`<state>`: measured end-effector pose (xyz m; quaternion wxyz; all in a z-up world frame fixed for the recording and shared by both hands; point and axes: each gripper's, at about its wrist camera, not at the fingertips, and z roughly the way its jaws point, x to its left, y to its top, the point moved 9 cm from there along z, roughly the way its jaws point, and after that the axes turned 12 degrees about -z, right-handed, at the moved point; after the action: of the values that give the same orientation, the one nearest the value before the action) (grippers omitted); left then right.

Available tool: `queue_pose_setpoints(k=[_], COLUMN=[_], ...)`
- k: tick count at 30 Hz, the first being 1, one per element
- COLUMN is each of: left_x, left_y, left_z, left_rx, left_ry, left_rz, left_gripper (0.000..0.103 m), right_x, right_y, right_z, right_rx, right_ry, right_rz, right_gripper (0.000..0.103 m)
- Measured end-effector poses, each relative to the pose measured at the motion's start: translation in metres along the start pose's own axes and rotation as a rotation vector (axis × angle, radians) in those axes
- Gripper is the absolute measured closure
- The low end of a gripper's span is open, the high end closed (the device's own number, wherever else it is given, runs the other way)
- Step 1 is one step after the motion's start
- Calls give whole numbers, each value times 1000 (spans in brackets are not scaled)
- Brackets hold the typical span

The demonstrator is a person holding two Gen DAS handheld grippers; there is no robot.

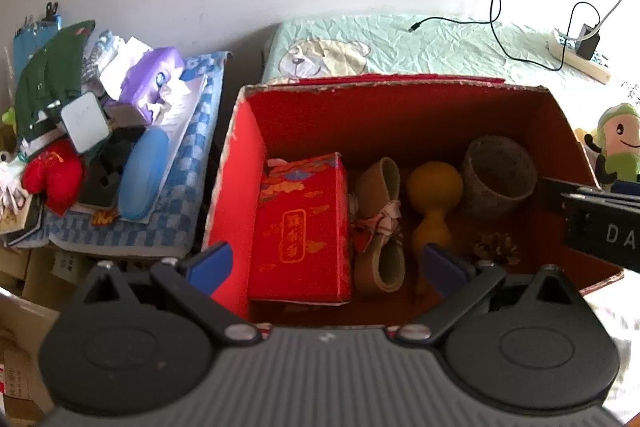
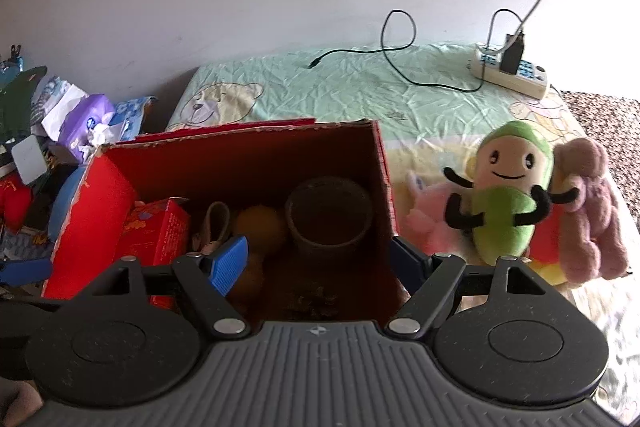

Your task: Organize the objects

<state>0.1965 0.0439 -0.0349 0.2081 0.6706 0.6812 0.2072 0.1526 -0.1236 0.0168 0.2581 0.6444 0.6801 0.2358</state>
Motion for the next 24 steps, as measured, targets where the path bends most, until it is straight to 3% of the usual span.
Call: queue_pose_setpoints(k=[7, 24], left_x=[3, -10], left_y=[4, -2], left_z=[9, 29], left_rx=[12, 56], left_ry=[-9, -9], left_rz=[-13, 18], left_gripper=[3, 3], right_x=[6, -4], right_y=[3, -8], right_z=[11, 26], right_rx=[21, 61], right_ry=[40, 36], right_rz=[-15, 9], right_gripper=[24, 24])
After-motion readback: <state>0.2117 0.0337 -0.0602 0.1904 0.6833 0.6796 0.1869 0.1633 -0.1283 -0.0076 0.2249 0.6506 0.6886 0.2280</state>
